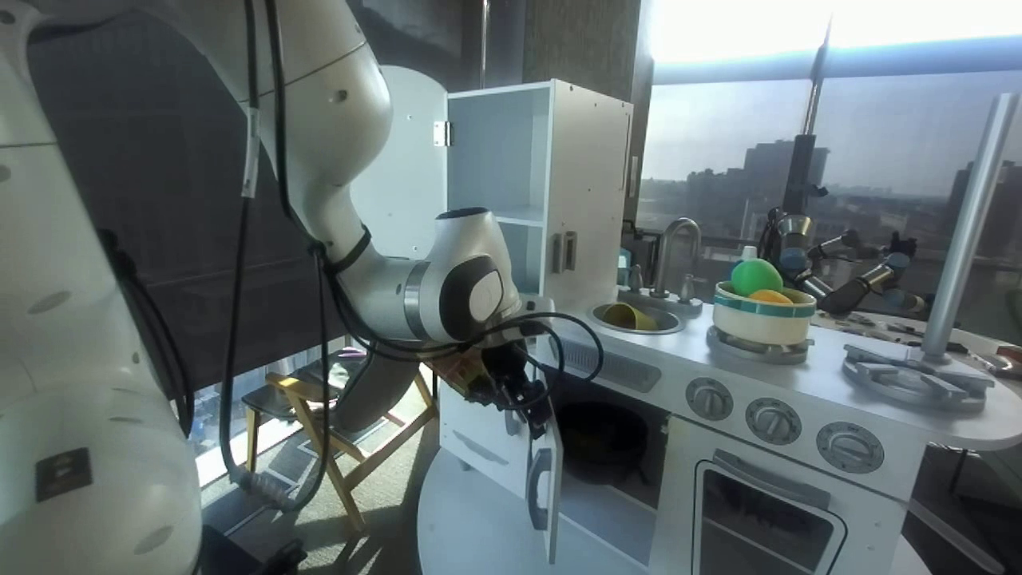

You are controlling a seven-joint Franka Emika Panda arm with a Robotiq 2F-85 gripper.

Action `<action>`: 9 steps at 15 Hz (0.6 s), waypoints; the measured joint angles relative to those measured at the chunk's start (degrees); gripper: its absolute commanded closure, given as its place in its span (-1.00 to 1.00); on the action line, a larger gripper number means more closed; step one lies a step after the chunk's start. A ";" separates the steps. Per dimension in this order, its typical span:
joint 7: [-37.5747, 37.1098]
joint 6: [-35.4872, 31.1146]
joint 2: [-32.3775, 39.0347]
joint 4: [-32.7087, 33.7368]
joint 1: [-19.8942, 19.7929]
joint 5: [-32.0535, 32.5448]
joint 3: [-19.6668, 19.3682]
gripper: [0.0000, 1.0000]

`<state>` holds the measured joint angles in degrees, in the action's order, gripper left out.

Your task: Open the door of the cabinet under the sink, then put the black bowl in the same cabinet and close the door

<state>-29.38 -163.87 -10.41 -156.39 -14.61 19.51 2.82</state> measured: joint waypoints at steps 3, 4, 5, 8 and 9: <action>-7.59 0.04 -0.23 0.13 -3.80 7.98 1.46 -1.00; -9.51 0.10 -0.31 0.26 -4.66 10.16 1.88 -1.00; -10.99 0.11 -0.36 0.41 -5.25 11.95 2.20 -1.00; -13.81 0.44 -0.12 1.06 -6.11 15.18 2.71 -1.00; -15.24 0.45 0.18 1.43 -6.62 17.01 2.88 -1.00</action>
<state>-44.62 -163.42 -10.23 -154.96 -21.24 36.51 5.71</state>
